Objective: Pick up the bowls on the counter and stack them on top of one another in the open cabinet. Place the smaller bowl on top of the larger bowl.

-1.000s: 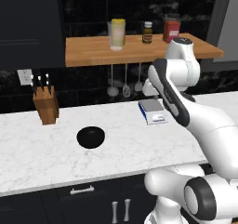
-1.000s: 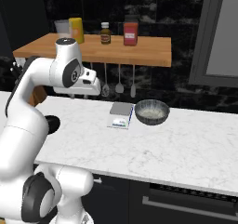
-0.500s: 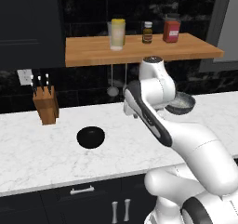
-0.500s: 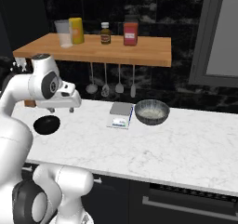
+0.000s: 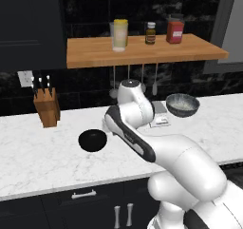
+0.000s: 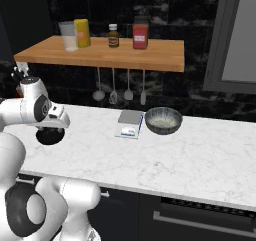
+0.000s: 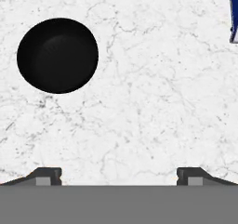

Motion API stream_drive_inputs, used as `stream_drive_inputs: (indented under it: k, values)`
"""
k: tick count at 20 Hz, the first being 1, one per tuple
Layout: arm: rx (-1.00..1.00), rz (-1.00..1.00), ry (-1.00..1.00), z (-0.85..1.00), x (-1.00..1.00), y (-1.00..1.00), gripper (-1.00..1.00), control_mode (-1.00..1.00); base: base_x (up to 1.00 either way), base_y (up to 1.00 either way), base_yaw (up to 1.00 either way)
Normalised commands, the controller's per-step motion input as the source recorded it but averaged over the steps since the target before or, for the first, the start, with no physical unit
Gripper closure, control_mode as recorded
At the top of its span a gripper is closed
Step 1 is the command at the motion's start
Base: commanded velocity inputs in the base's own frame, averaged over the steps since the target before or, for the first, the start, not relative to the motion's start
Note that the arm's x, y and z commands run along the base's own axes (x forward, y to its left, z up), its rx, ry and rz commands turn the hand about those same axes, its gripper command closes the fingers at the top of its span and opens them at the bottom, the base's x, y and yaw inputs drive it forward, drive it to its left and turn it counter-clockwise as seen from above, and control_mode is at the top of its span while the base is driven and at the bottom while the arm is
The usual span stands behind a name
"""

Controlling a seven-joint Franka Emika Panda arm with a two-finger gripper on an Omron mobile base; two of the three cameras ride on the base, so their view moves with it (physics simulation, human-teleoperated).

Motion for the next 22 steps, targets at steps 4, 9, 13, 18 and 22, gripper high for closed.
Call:
stream_drive_inputs:
  k: [4, 9, 13, 18, 22]
  values:
    - [0.06, -0.09, 0.21, -0.53, 0.72, 0.11, -1.00, -1.00, 0.00, 0.00, 0.00]
    - [0.10, -0.10, 0.13, -0.45, 0.57, 0.08, -1.00, -1.00, 0.00, 0.00, 0.00]
    - [0.01, -0.07, 0.06, -0.13, 0.47, 0.39, -1.00, -1.00, 0.00, 0.00, 0.00]
    - [-0.02, -0.04, 0.00, -0.22, 0.28, 0.32, -1.00, -1.00, 0.00, 0.00, 0.00]
    - [0.00, -0.01, 0.00, -0.38, 0.09, 0.10, -1.00, -1.00, 0.00, 0.00, 0.00]
